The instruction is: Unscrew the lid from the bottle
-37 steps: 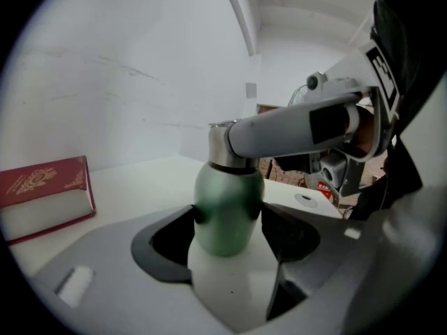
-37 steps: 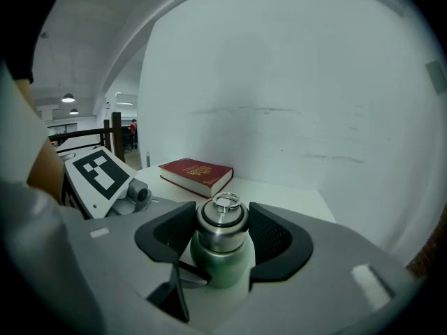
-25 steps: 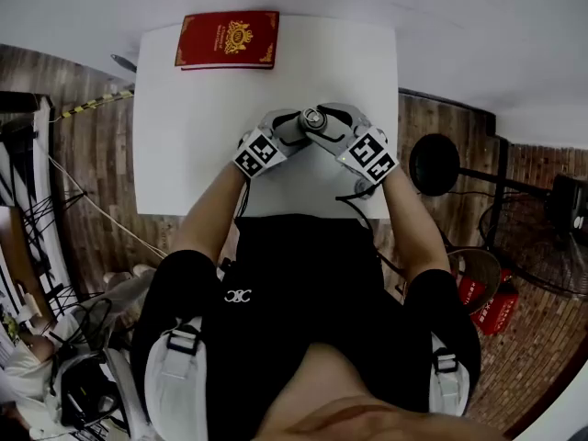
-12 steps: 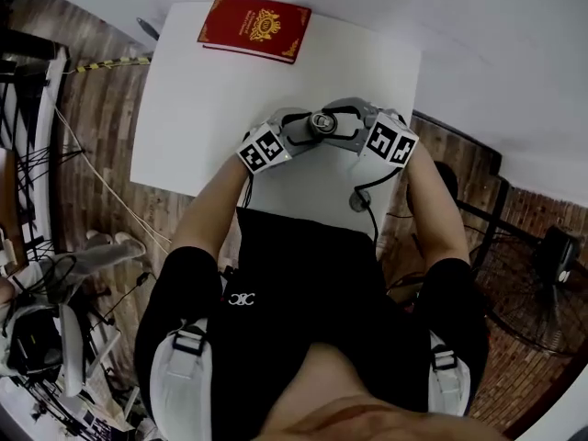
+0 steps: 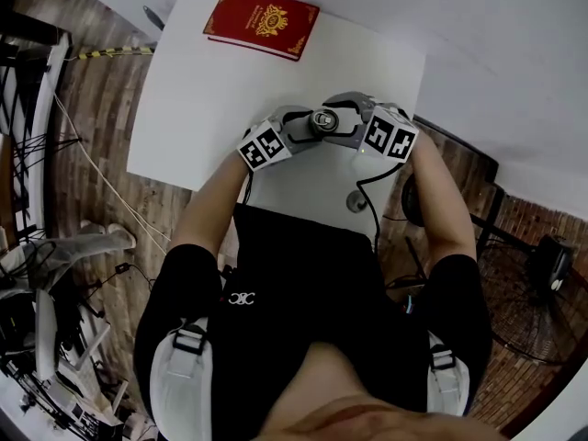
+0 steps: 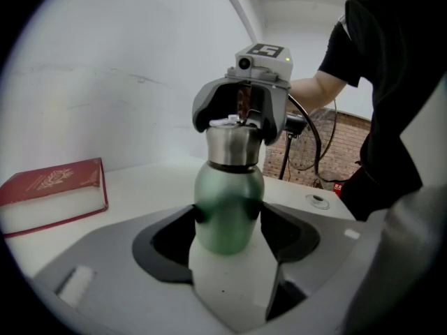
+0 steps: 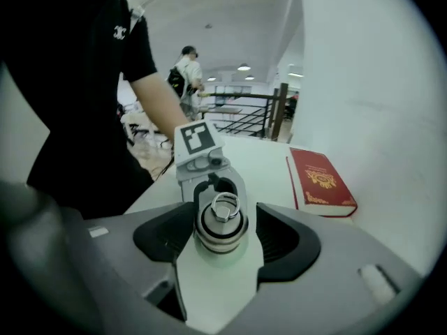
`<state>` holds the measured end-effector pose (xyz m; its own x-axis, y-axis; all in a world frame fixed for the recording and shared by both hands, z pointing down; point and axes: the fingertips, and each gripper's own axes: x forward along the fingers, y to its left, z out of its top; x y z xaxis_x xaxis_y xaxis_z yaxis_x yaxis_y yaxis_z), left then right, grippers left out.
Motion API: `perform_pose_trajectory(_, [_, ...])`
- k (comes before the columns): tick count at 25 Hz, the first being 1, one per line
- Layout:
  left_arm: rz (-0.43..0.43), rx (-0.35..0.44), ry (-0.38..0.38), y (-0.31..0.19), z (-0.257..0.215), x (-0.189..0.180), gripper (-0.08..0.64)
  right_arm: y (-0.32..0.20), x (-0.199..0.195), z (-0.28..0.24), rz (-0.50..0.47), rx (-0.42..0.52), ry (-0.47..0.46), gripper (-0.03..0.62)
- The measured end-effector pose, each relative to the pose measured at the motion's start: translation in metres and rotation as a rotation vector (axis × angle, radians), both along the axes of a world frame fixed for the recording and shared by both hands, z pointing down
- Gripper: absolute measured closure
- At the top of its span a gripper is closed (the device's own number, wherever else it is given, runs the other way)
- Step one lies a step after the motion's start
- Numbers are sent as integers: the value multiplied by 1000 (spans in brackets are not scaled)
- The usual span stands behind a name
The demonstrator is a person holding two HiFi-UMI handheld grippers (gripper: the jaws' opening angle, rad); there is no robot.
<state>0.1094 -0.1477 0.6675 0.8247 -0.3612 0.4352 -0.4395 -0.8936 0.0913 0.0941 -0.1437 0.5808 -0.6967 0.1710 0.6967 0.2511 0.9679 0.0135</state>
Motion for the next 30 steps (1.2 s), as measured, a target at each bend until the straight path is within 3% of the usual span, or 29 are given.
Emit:
perform_pose_trajectory(2, [0,1,3,1,1,-1,213,-3,-4,-16,135,-75,-91,288])
perform_pose_trajectory(4, [1,2,6,4,1,-2,213,-3,-2,-29,265,-100,-185,285])
perform_pose_trajectory(11, [-1,-1,12,5,2,-7,213,-12,10,-34,922,-36,-447,287])
perform_pose_trajectory(14, [-1,0,8,4,2,-8,213,-12,18,-20,1180,-37,-466,287])
perform_pose_trajectory(16, [-2,-5,7,2,2,-3,213,-13,24,-16,1299,-14,-462,287])
perform_pose_trajectory(21, [-1,-10,-3,0,6,0,213,-18,17,-6,1367,41,-436,296])
perform_pose_trajectory(24, [-2,-11,-4,-1,6,3,213,-21,20,-2,1379,88,-409,344])
perform_pose_trajectory(30, [18,-8,-12,0,5,3,213,-18,18,-4,1235,71,-402,347])
